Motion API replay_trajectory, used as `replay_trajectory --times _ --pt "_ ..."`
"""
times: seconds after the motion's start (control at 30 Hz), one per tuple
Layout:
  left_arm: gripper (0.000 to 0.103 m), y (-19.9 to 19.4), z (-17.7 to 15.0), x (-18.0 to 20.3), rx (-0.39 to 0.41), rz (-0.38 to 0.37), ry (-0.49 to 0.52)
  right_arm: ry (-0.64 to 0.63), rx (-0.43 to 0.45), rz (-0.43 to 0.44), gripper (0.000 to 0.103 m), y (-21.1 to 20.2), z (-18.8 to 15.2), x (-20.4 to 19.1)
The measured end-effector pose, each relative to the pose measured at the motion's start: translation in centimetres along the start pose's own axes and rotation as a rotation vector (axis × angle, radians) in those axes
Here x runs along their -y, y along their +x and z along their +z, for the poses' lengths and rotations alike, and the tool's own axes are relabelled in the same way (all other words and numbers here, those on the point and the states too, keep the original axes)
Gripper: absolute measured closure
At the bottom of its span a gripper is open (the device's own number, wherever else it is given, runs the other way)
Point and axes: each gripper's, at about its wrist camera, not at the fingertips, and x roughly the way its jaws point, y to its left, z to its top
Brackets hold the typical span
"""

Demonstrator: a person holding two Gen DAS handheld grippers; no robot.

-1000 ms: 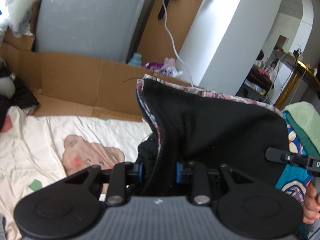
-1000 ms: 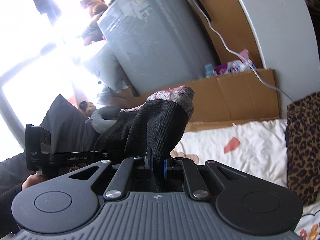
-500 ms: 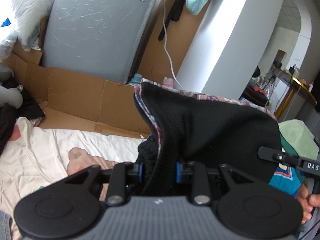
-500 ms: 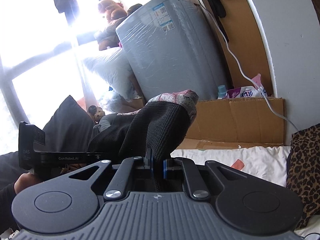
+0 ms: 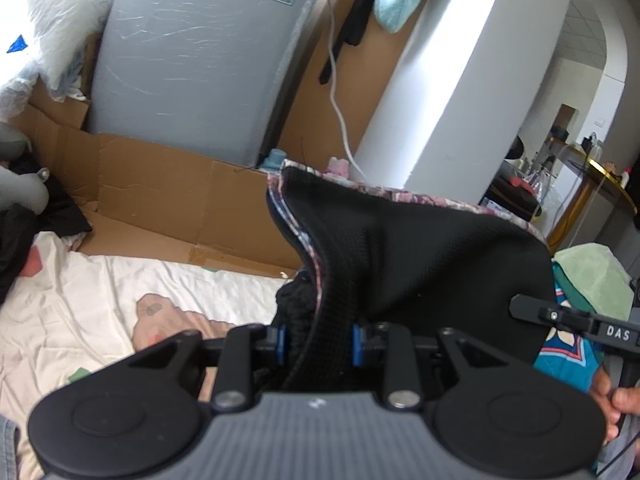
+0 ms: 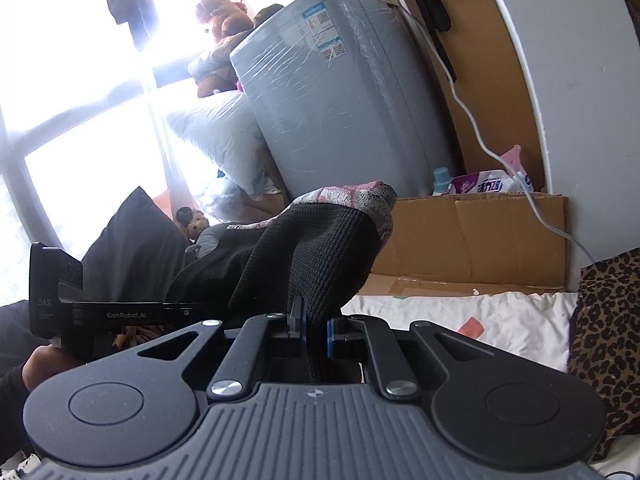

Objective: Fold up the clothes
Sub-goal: 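Lift the folded black pants off the bed with both closed tools, then carry the lifted black pants with both tools toward the bed's edge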

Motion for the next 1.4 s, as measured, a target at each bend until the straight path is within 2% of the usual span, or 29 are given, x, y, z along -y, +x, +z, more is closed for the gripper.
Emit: replay_trajectory --times 0.37,0.53,0.67,0.8,1.07,1.4 --pt "0.072 3.4 -0.2 4.4 -0.010 -0.070 0.001 -0.022 0.053 -0.091 0.095 -3.4 0.4 3.5" --pt "0.072 4.8 0.2 5.6 -0.022 -0.113 -0.023 -0.001 0.090 -0.108 0.095 -5.3 0.6 4.9" --pt "0.072 6.2 0.4 6.8 -0.021 -0.128 -0.002 -0.016 0.107 -0.133 0.095 -6.4 0.7 5.6" --pt "0.072 7.7 0.4 7.8 -0.025 -0.147 0.005 0.022 0.118 -0.146 0.095 -7.4 0.8 7.1" --pt "0.072 11.0 0.3 9.7 -0.069 -0.203 -0.013 0.028 0.161 -0.235 0.095 -8.4 0.9 9.1" --pt "0.072 16.3 0.0 11.4 -0.112 -0.260 -0.041 0.061 0.175 -0.285 0.095 -8.6 0.0 14.0"
